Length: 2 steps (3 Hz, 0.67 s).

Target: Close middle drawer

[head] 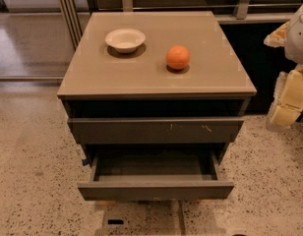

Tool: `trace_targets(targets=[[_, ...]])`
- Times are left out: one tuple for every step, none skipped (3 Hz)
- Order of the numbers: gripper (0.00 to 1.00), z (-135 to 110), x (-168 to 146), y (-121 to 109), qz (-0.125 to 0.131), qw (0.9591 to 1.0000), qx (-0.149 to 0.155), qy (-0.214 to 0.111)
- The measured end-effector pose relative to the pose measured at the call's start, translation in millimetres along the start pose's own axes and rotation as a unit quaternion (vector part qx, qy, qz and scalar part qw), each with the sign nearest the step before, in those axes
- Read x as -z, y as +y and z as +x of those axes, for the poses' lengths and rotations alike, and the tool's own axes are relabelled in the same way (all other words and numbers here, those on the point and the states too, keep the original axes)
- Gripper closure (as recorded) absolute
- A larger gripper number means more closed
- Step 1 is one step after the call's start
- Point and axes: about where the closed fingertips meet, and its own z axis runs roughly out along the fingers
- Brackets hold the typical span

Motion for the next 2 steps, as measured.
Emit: trace_targets(targets=[[0.00, 0.0, 0.0, 0.0, 0.000, 1.0000, 0.000, 0.000], [0.17, 0.0, 0.0, 0.0, 0.000, 1.0000, 0.000, 0.000]])
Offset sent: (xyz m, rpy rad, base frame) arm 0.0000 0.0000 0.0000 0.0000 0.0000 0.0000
